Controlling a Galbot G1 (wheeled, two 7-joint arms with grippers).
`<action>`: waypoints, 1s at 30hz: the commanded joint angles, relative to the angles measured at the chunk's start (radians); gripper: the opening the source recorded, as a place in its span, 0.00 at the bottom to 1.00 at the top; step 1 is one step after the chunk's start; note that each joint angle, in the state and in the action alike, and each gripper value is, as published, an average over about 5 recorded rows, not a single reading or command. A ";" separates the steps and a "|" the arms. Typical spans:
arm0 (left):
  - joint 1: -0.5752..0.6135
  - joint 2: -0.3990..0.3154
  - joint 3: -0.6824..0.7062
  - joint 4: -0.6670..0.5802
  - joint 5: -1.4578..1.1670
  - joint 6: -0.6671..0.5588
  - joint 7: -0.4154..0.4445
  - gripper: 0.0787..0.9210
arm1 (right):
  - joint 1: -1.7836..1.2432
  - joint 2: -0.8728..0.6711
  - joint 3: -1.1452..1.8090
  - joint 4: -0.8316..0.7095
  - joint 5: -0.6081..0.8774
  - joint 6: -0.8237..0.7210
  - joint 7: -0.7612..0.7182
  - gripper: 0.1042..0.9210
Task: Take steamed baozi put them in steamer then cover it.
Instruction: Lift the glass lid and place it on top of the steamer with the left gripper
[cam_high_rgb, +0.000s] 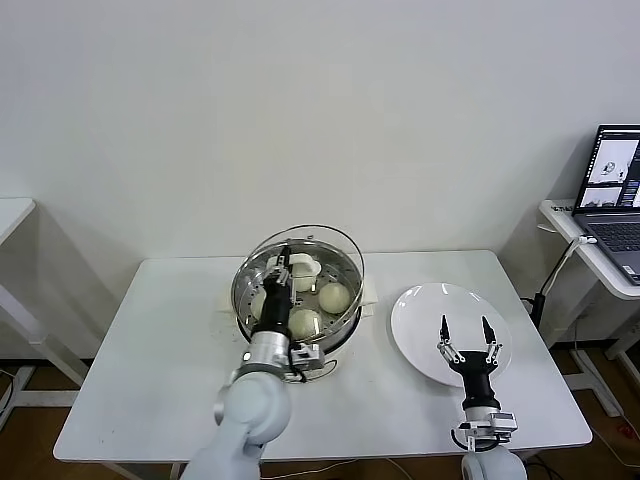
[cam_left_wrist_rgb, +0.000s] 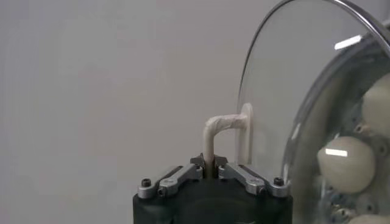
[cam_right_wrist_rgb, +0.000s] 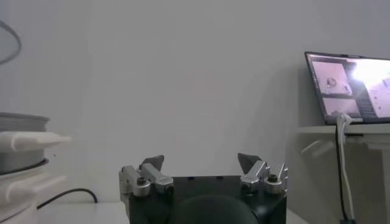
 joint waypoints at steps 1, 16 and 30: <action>-0.057 -0.081 0.065 0.112 0.162 0.037 0.063 0.13 | -0.003 0.003 0.005 -0.008 -0.002 0.004 -0.007 0.88; -0.063 -0.062 0.018 0.123 0.234 0.007 0.096 0.13 | 0.002 0.004 0.002 -0.018 -0.001 0.012 -0.017 0.88; -0.060 -0.056 -0.003 0.143 0.245 -0.005 0.115 0.13 | 0.011 0.006 -0.001 -0.023 -0.002 0.011 -0.018 0.88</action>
